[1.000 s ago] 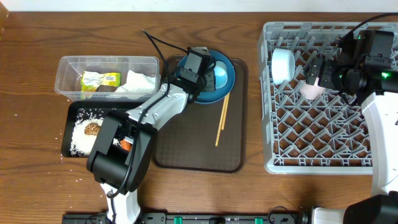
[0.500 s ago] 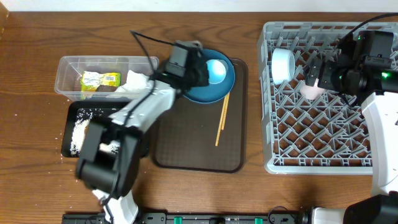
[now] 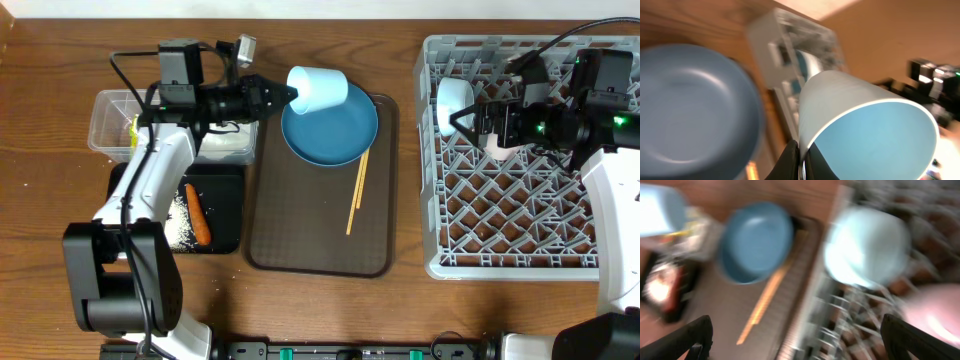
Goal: Sort waste into correct bins and load items into the dishwasher rack
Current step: 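Lift the light-blue cup sideways with the left gripper toward the right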
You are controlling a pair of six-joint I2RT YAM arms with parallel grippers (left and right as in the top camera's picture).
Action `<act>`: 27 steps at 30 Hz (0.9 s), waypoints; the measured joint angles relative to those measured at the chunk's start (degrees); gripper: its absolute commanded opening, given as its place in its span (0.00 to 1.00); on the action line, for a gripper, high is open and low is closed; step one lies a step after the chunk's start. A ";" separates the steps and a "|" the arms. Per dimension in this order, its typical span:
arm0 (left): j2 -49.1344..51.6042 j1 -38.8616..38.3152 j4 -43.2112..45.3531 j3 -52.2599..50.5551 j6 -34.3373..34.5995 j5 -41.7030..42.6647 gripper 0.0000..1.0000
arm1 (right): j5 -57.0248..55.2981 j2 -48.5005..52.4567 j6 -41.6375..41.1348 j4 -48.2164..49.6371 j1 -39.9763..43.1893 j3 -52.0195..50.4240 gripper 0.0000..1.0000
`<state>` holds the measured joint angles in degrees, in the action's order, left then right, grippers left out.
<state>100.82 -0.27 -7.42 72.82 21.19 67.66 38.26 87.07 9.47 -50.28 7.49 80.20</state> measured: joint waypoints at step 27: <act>0.00 -7.34 20.17 -0.04 11.37 19.04 0.06 | 32.89 4.39 21.68 5.66 -12.48 -0.04 0.99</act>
<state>100.82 -7.62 12.75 72.77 32.56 86.70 71.16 91.46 31.16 -44.62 -4.99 80.16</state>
